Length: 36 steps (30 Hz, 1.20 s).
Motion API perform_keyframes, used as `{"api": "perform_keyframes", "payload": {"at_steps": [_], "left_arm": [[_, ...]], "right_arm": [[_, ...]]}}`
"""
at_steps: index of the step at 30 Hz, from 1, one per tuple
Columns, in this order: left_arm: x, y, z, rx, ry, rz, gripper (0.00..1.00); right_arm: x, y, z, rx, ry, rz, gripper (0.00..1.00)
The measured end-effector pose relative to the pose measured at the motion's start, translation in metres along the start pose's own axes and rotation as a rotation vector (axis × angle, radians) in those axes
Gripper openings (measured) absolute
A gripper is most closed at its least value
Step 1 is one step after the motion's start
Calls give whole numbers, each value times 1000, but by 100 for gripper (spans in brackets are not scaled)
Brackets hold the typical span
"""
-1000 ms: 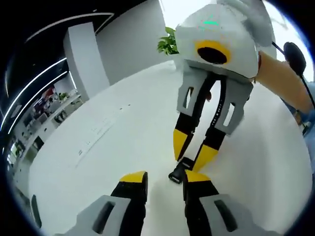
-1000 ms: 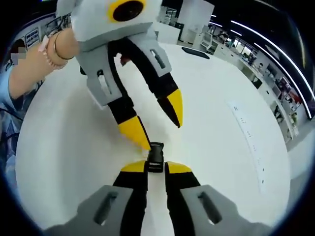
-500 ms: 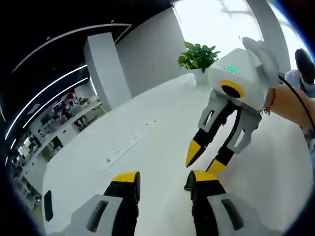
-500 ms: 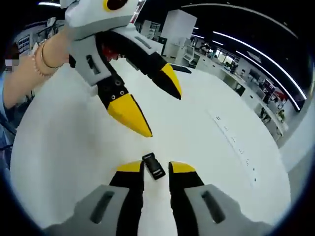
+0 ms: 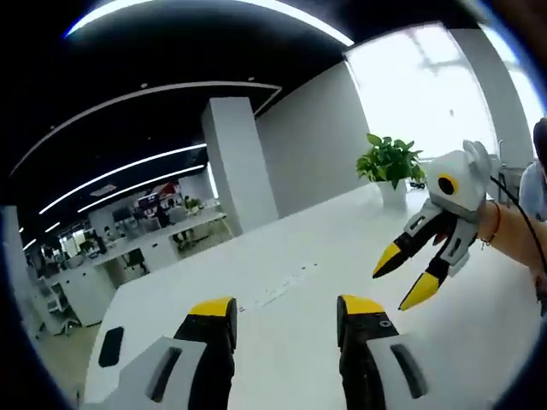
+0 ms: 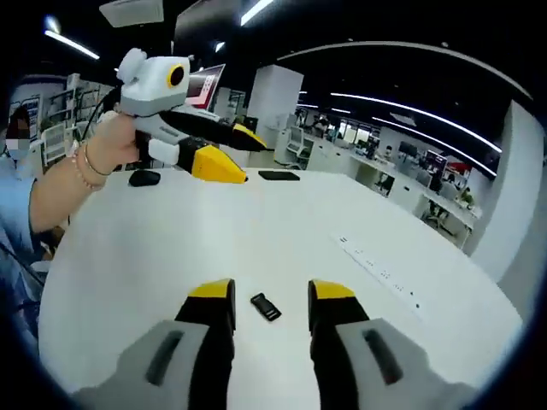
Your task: Snap the two parts of the plastic buckle together until the buckle closes and remains connected.
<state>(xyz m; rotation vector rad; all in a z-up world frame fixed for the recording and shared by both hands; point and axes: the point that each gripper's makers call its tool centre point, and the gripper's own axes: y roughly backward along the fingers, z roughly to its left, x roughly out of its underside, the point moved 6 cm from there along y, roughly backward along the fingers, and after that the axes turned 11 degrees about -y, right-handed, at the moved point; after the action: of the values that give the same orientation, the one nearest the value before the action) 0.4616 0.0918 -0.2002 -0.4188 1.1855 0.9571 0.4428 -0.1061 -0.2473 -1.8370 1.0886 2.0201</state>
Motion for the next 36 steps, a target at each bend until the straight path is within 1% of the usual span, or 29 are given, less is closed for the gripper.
{"api": "perform_keyframes", "payload": {"at_steps": [1,2,3,5,7,8,11,12,14,15,18,23,26,30,36], "left_arm": [[-3,6,1,-16,3,-21,48],[-6,12,0,-25,4,-39,48],[-9,17,-1,-31,4,-64,48],[-12,27,-5,-36,9,-88,48],[-15,38,-11,-43,-3,-109,51],[-16,43,-13,-52,-10,-117,54],[-17,66,-20,-76,-7,-158,62],[-17,70,-21,-80,0,-167,62],[-16,83,-22,-103,21,-196,63],[-15,89,-22,-114,24,-207,63],[-11,105,-21,-155,34,-226,65],[0,129,-23,-215,51,-249,70],[9,137,-25,-244,50,-245,72],[19,145,-27,-283,55,-244,75],[36,154,-33,-330,68,-255,76]], "right_arm": [[-1,4,2,-7,10,-14,31],[-4,9,5,-16,16,-45,31],[-7,14,7,-9,11,-78,32],[-11,26,10,1,31,-117,34],[-16,39,14,29,22,-172,37],[-17,46,17,40,27,-200,38],[-16,69,21,98,26,-253,40],[-16,76,21,115,16,-280,42],[-14,86,22,128,9,-301,45],[-12,93,22,138,-8,-316,46],[-8,108,25,162,-12,-336,46],[-3,136,29,233,14,-390,46],[2,148,31,256,16,-409,46],[8,162,31,290,1,-451,46],[23,176,32,331,-27,-493,46]]}}
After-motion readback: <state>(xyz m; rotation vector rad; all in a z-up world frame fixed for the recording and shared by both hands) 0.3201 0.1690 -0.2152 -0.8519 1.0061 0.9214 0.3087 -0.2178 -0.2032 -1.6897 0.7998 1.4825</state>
